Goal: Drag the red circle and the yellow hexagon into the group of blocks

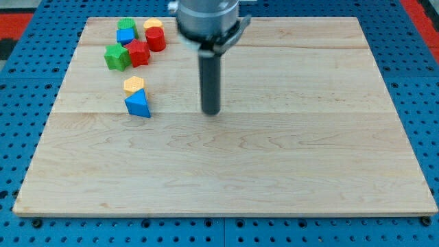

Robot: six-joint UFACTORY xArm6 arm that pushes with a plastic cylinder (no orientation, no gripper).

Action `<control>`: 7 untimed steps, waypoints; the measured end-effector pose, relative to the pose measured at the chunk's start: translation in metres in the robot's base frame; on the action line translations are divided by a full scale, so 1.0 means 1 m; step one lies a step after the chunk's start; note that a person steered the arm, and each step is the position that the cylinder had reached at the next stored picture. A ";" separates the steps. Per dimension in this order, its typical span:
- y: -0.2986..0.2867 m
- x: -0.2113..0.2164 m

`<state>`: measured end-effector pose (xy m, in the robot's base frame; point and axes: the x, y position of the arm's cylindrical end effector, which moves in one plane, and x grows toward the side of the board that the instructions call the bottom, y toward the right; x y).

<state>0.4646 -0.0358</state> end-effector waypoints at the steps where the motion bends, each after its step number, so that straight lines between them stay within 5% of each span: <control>1: -0.064 -0.001; 3: -0.160 -0.080; 4: -0.161 -0.081; 5: -0.165 -0.032; 7: -0.120 -0.089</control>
